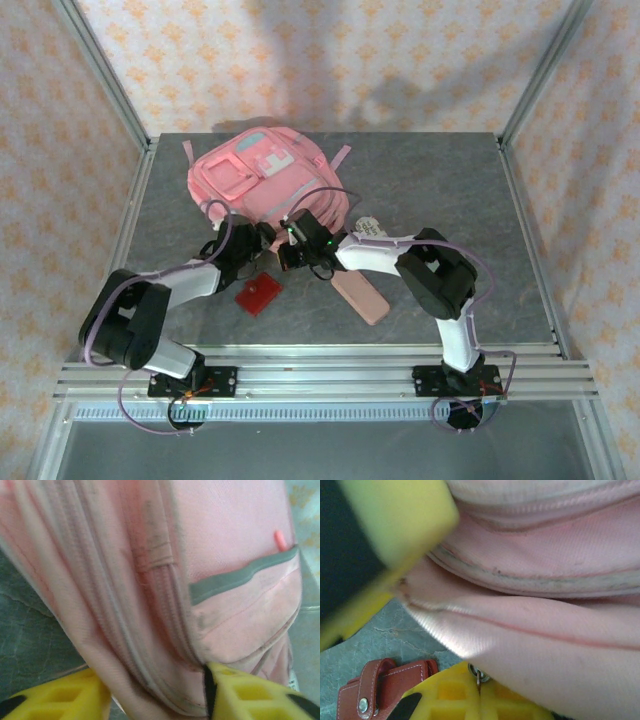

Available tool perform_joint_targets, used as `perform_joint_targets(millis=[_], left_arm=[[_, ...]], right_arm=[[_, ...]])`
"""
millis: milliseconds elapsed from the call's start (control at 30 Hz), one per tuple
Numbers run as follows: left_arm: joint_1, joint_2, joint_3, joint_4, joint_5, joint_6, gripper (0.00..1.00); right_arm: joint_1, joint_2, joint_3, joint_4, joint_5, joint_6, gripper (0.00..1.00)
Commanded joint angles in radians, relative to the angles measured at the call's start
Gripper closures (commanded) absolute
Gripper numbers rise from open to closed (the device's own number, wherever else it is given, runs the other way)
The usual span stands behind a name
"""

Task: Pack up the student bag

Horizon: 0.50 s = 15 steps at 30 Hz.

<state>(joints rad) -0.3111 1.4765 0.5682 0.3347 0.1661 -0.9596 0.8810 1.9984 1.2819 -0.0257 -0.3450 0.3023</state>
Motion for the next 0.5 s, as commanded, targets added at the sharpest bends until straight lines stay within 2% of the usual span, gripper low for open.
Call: perform_joint_targets(millis=[0,67,267,467], left_arm=[[0.001,0.05,0.025,0.055,-0.071,0.003,0.82],[0.008,0.069,0.045,0.025,-0.084,0.023,1.0],[0.05,0.055,0.071,-0.034,-0.085,0.074,1.0],[0.103,0.021,0.09,-0.1,-0.067,0.146,1.0]], right_arm=[[0.009,-0.003,-0.006,0.0,-0.018,0.006,1.0],[0.001,-0.005,-0.013,-0.013,-0.016,0.006,1.0],[-0.084,-0.057,-0.108,-0.042,0.013,-0.001,1.0],[-0.18,-0.132,-0.214,-0.076,0.104,-0.036,1.0]])
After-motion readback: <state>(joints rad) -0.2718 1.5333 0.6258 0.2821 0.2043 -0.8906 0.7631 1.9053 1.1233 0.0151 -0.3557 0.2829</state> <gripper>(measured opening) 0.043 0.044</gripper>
